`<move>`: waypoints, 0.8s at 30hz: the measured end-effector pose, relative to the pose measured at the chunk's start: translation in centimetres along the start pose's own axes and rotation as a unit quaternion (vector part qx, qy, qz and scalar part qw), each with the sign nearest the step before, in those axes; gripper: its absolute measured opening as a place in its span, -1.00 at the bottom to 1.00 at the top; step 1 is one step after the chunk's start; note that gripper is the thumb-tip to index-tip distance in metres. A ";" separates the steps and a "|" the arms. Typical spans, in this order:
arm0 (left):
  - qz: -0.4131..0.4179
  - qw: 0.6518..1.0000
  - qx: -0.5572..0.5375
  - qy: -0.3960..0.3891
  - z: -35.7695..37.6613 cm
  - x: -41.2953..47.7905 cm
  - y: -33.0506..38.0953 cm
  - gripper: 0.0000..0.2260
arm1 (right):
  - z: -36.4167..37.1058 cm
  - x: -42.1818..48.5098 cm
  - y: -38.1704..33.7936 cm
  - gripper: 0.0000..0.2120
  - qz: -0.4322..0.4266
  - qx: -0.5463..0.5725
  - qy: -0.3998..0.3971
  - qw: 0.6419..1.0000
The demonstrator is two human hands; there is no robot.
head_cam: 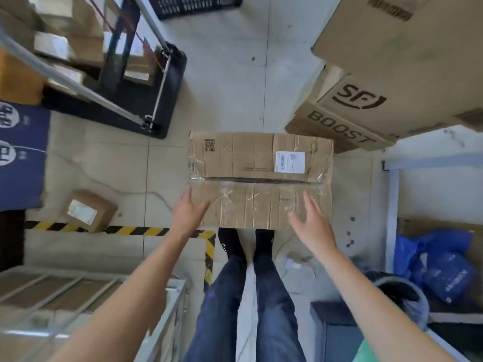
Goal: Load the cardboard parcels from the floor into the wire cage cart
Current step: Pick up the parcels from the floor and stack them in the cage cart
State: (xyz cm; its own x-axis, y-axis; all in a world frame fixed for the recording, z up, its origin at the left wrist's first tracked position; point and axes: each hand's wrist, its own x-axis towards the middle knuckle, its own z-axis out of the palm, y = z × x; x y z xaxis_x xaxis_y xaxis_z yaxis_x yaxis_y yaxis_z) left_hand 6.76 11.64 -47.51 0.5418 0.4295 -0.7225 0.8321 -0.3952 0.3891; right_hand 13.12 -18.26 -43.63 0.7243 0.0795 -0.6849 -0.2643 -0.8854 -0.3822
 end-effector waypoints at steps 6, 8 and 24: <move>-0.036 0.999 -0.031 -0.007 4.3 11.0 -4.3 -0.07 | 1.3 10.7 7.9 -0.25 0.072 -0.006 0.031 0.997; -0.008 0.999 -0.045 -0.024 5.3 13.6 -5.1 0.04 | 1.6 13.6 10.4 -0.15 0.102 -0.011 0.034 0.994; 0.039 0.979 -0.197 -0.015 0.0 11.4 -2.4 0.19 | -2.0 13.6 9.1 -0.01 0.095 0.098 0.043 0.990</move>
State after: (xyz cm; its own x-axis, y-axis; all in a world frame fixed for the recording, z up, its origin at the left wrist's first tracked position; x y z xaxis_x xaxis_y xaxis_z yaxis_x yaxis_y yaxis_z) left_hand 10.93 17.47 -56.67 0.6063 0.3851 -0.6958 0.7728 -0.0787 0.6298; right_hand 21.78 -26.18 -55.18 0.6986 -0.1275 -0.7041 -0.5144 -0.7735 -0.3703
